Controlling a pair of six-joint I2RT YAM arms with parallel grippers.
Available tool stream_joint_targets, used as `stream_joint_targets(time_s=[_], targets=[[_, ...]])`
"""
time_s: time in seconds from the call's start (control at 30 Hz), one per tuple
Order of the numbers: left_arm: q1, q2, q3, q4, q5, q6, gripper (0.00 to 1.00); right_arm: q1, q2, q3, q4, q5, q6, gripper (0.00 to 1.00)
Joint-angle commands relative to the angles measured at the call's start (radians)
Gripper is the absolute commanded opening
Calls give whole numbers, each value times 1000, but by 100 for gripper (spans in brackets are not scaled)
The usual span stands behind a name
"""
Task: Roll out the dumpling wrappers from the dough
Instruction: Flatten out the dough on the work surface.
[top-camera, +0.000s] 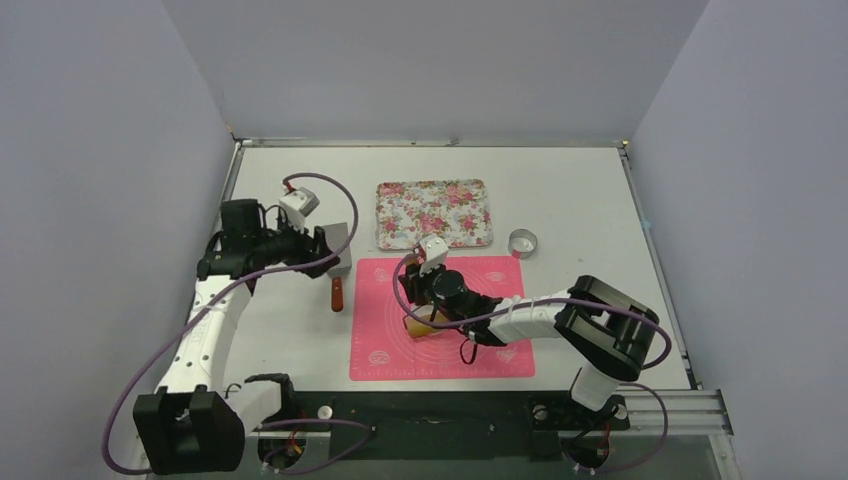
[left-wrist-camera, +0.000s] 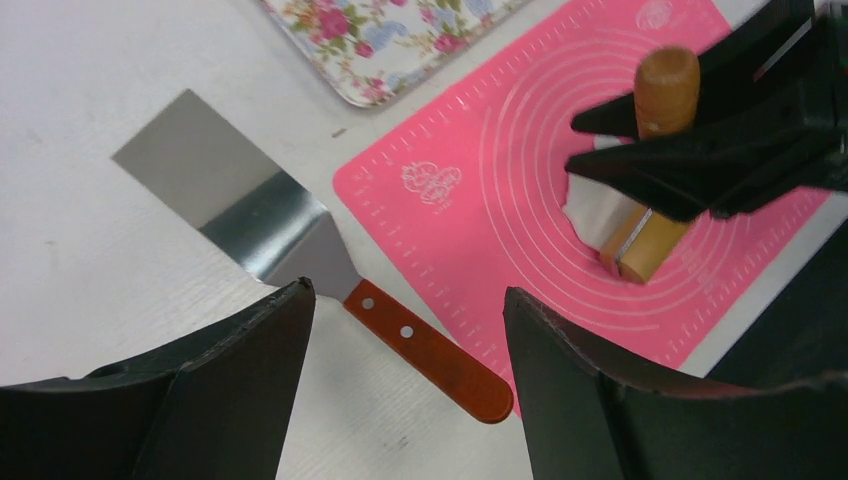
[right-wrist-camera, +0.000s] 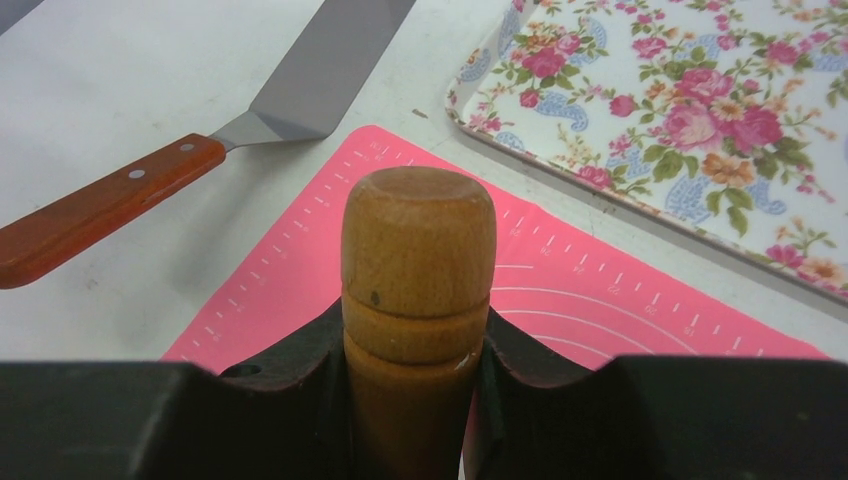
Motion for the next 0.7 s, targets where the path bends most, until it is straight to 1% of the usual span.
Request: stream_joint_targets(time_s=[0.0,0.03,0.1,0.23,0.33,0.53,0.67], targets=[[-97,37,-45,-80,58,219,68,-50,-49,71,-80,10,-114,0],[-129,42,-59,-84,46,255,68,-64,-39,77,-78,3,-114,0],[-148,52,-74,-72,59,282,68,-82,-19,82,-63,1,-113,0],[-152,37,-77,-57,137,287,68,-88,16,68,-26,-19,-93,0],[-154,24,-79,-79,191,298,68,-72,35,35,4,-19,-59,0],[-154,6,-77,-113,176,316,68,-17,19,-83,56,-13,14,0],[-154,7,-63,-120,178,317,68,-7,50,-125,125,-21,58,0]])
